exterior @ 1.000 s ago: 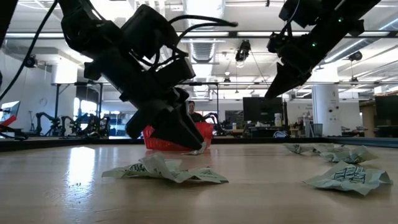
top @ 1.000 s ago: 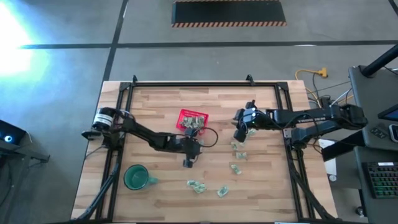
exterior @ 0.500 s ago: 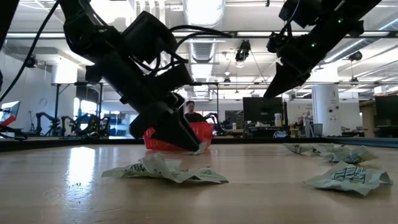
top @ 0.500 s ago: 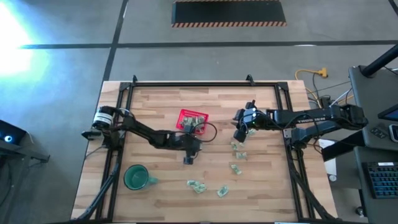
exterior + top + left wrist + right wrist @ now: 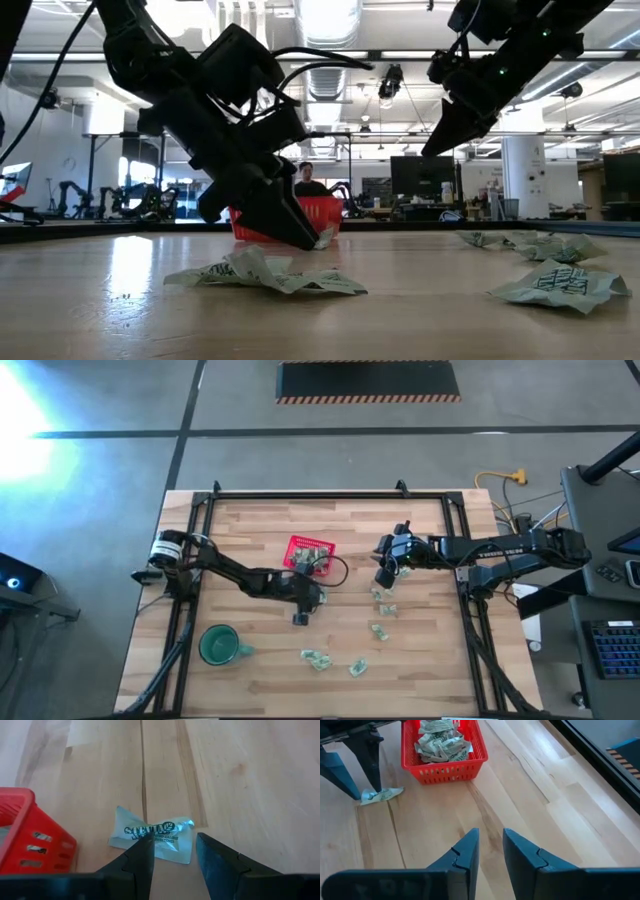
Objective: Pick and place items into bin
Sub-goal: Put the stevia packet into the red bin
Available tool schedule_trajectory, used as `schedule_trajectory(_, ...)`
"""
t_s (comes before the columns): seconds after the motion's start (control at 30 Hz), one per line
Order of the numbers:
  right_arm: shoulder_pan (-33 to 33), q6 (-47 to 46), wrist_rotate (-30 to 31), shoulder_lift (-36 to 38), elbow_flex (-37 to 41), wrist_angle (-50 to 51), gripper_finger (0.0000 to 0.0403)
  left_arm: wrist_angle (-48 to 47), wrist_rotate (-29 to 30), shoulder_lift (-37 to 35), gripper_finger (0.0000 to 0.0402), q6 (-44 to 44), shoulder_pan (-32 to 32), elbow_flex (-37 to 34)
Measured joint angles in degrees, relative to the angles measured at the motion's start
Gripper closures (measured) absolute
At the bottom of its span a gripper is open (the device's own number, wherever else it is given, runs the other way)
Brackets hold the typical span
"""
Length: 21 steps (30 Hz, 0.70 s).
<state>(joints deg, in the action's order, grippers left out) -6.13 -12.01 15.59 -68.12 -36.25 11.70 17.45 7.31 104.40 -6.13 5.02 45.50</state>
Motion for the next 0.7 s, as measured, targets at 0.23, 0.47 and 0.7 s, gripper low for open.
schedule_trajectory(0.23,0.0,0.0,0.0,0.0,0.0,-0.1,0.0322,0.5,-2.0,2.1,0.0269,1.4,-0.3,0.7)
schedule_trajectory(0.47,0.0,0.0,0.0,0.0,0.0,-0.1,0.033,-0.1,-4.0,2.8,0.0289,3.9,-0.9,1.2)
schedule_trajectory(0.7,0.0,0.0,0.0,0.0,0.0,-0.1,0.0324,-0.3,-6.9,2.9,0.0372,4.4,-1.3,1.2)
